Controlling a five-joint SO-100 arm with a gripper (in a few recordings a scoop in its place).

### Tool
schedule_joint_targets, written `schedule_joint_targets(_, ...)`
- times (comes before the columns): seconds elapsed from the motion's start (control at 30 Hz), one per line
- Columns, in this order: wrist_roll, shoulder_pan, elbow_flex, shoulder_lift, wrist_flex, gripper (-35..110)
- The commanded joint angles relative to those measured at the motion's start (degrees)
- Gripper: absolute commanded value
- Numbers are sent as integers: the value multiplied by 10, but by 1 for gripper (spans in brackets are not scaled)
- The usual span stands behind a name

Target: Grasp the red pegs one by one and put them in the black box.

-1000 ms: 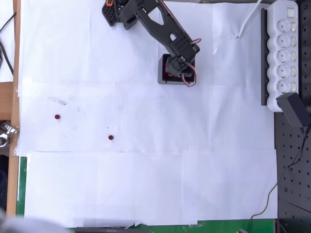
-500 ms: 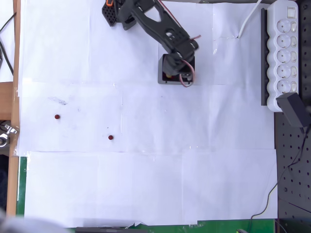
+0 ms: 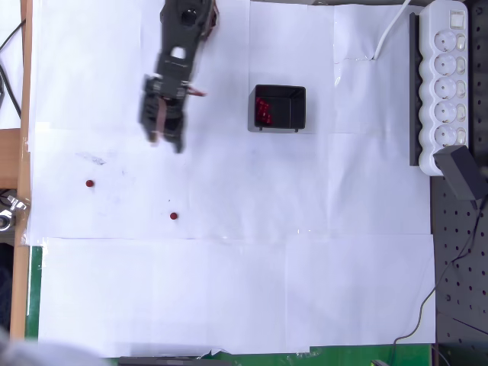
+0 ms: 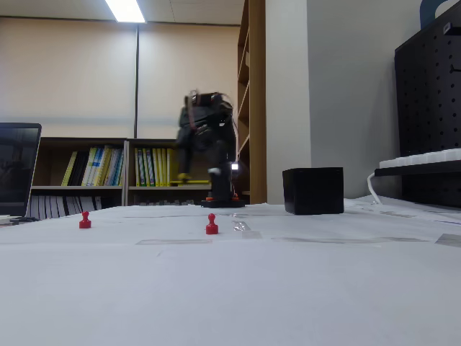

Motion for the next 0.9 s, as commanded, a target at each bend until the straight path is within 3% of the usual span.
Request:
schedule_joint_targets(0.0, 15, 47, 5, 47, -77, 25)
schedule_joint_targets(0.47, 12, 113, 37, 279, -378, 25)
schedule_joint_targets(0.87, -14, 89, 128, 374, -426, 25)
